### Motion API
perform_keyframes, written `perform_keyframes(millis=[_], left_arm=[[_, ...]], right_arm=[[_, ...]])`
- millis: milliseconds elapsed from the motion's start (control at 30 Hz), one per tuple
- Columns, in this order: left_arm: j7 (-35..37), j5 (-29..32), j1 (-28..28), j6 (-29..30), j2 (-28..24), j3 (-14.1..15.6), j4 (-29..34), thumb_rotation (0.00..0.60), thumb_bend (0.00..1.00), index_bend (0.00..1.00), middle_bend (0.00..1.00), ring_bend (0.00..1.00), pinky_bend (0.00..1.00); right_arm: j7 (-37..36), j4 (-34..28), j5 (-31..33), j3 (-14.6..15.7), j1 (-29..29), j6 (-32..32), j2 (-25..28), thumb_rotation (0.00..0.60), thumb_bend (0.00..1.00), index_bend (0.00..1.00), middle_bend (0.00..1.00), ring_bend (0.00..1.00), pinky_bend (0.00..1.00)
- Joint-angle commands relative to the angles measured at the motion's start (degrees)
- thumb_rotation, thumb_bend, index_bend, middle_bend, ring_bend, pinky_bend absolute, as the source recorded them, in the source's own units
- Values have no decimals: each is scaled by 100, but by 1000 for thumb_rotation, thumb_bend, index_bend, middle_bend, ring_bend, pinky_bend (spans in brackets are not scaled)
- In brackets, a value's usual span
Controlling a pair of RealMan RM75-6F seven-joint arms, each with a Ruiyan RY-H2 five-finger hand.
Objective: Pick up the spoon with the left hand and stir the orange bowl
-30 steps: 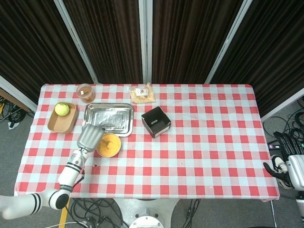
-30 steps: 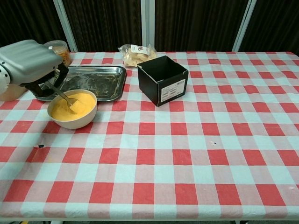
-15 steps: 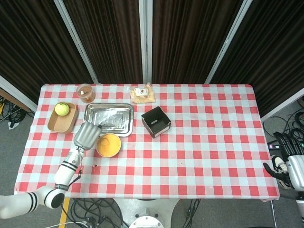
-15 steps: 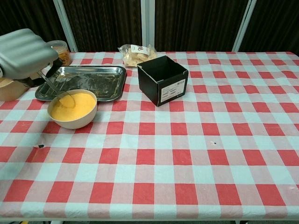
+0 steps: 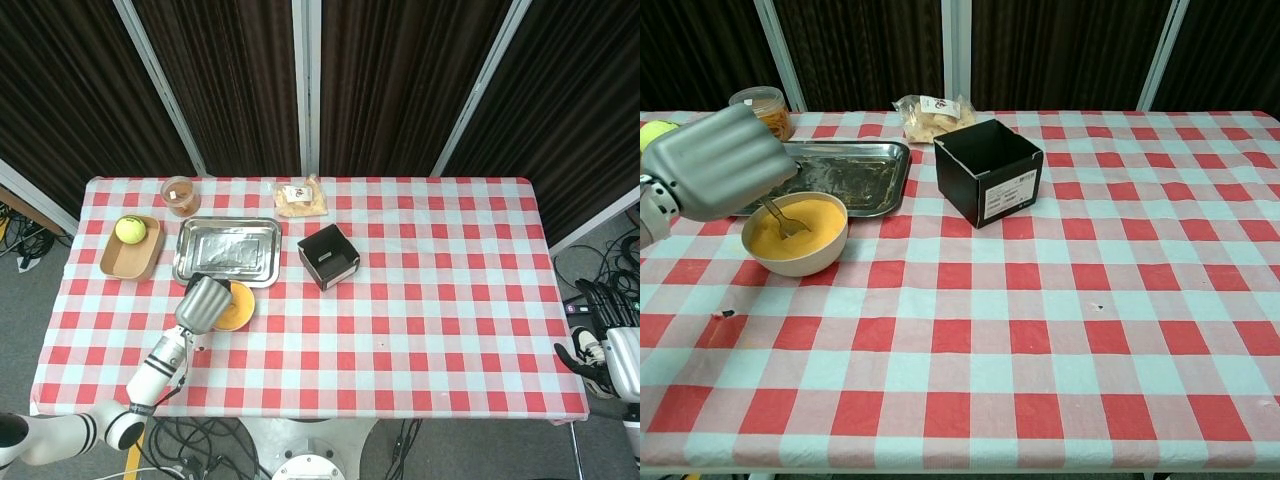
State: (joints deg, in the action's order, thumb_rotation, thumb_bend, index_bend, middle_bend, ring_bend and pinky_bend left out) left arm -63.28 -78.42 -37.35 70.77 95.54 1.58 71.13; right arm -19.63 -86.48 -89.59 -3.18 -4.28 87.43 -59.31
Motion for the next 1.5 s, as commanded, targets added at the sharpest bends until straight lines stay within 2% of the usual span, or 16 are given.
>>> perform_keyframes(millis=[33, 400, 567, 733, 933, 1033, 1133, 1300, 1500], left_arm=[[335, 218, 33, -188, -56, -165, 192, 600, 426, 692, 949, 921, 993], [1653, 1327, 113, -863, -779, -826, 1193, 600, 426, 694, 949, 920, 993], [2140, 1700, 99, -1085, -1061, -1042, 1374, 600, 427, 694, 948, 919, 993], [2562, 1915, 91, -1284, -1325, -1134, 1591, 600, 426, 694, 947, 919, 993], [2492, 1885, 30, -1254, -1388, -1017, 1661, 600, 427, 694, 947, 919, 993], [2213, 1713, 6, -1097, -1298, -853, 1614, 600, 427, 694, 948, 919, 993], [1678, 1276, -13, -767, -1108, -593, 1415, 600, 426, 694, 948, 919, 993], [584, 159, -16, 41, -646, -168, 700, 600, 427, 694, 949, 921, 993], [88, -516, -14, 258, -407, 65, 278, 600, 426, 694, 949, 921, 993]], right_arm=[[-9, 8, 4, -2, 8, 12, 4, 600, 197, 0, 78, 0, 0], [-39, 35, 0, -9, 13, 28, -11, 600, 198, 0, 78, 0, 0], [-44, 42, -1, -10, 18, 35, -9, 600, 197, 0, 78, 0, 0], [-43, 42, 3, -11, 16, 26, -10, 600, 197, 0, 78, 0, 0], [-22, 24, -11, -11, 10, 26, -8, 600, 197, 0, 78, 0, 0], [-12, 16, -8, -10, 22, 42, -4, 600, 197, 0, 78, 0, 0], [-3, 8, -8, -6, 28, 45, -3, 600, 197, 0, 78, 0, 0], [11, -8, -11, -7, 36, 59, 7, 600, 197, 0, 78, 0, 0], [12, -12, -20, -5, 26, 42, -1, 600, 197, 0, 78, 0, 0]])
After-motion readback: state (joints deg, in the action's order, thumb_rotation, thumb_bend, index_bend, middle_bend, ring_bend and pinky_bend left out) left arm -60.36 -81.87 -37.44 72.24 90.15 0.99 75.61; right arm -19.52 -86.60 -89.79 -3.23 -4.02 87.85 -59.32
